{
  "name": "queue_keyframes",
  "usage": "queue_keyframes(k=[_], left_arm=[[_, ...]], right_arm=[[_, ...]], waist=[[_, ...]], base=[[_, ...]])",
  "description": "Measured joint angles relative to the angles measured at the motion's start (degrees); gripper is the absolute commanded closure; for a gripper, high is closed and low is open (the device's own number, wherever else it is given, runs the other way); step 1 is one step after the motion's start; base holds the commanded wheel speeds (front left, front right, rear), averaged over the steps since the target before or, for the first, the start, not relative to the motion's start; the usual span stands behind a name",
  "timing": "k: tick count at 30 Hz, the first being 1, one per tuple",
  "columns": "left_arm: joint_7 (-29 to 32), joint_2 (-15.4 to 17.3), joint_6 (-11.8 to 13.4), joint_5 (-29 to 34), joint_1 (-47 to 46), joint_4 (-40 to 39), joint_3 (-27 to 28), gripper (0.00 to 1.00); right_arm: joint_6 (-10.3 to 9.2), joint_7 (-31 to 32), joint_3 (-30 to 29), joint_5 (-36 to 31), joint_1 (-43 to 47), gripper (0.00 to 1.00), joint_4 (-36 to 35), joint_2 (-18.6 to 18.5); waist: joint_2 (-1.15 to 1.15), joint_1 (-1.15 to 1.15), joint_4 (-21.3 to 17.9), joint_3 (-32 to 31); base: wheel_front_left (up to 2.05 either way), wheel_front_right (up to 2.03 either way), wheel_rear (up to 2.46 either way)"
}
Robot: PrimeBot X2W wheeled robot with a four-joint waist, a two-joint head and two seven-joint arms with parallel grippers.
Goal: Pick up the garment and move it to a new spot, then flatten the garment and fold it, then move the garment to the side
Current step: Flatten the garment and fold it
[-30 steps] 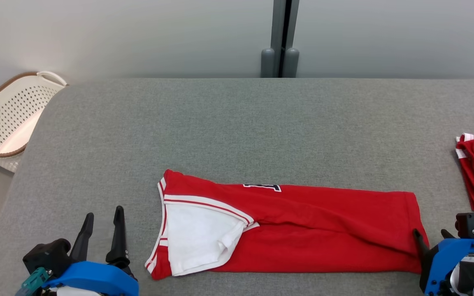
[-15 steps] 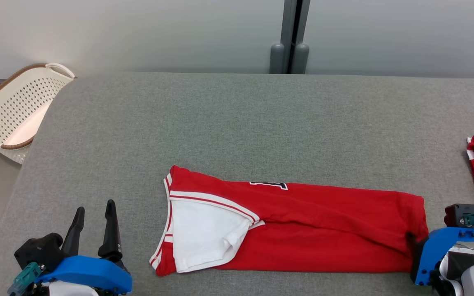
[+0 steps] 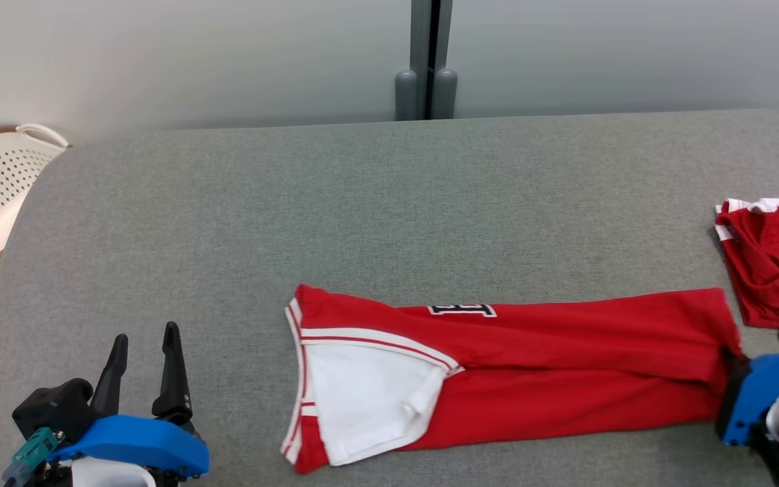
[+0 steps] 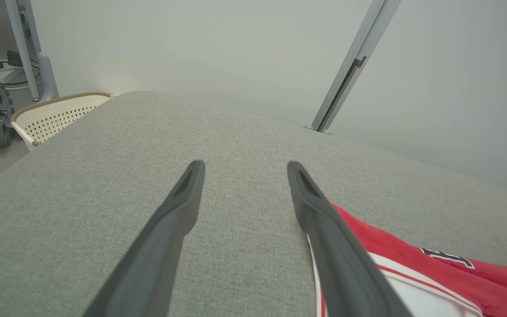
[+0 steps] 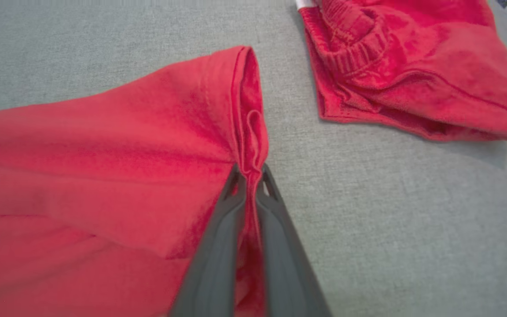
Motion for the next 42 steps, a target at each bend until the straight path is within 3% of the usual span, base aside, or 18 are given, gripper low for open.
queue_keyframes(k=[4, 9, 19, 25, 32, 42], left_arm=[[0.0, 0.2, 0.1, -0.1, 0.0, 0.0, 0.1, 0.00], [0.1, 0.1, 0.1, -0.1, 0.0, 0.2, -0.4, 0.00], [0.5, 0.6, 0.1, -0.1, 0.1, 0.2, -0.7, 0.00], [0.5, 0.4, 0.1, -0.2, 0.0, 0.2, -1.1, 0.00], [0.3, -0.2, -0.5, -0.2, -0.9, 0.8, -2.0, 0.00], [-0.2, -1.7, -1.5, -0.3, -3.3, 2.8, -3.6, 0.00]], right_arm=[[-0.04, 0.3, -1.1, 1.4, 2.0, 1.00, -3.4, -2.5], [-0.05, 1.6, 0.1, 4.2, 5.0, 1.00, -9.4, -1.7], [-0.07, 8.7, 7.0, 14.3, 9.6, 1.00, -28.0, 4.5], [-0.07, 12.3, 12.1, 19.4, 10.4, 1.00, -34.4, 8.3], [-0.07, 11.6, 19.7, 22.1, 8.2, 1.00, -32.1, 11.0], [-0.08, 2.6, 29.8, 30.6, 0.2, 1.00, -17.9, 11.5]], waist=[[0.00, 0.00, -0.9, -0.2], [0.00, 0.00, -1.2, -0.5], [0.00, 0.00, 0.9, -1.3], [0.00, -0.01, 3.1, -1.2], [0.00, 0.00, 6.0, -0.5], [-0.01, 0.00, 10.9, 0.7]], base=[[0.00, 0.00, 0.00], [0.00, 0.00, 0.00], [0.00, 0.00, 0.00], [0.00, 0.00, 0.00], [0.00, 0.00, 0.00], [0.00, 0.00, 0.00]])
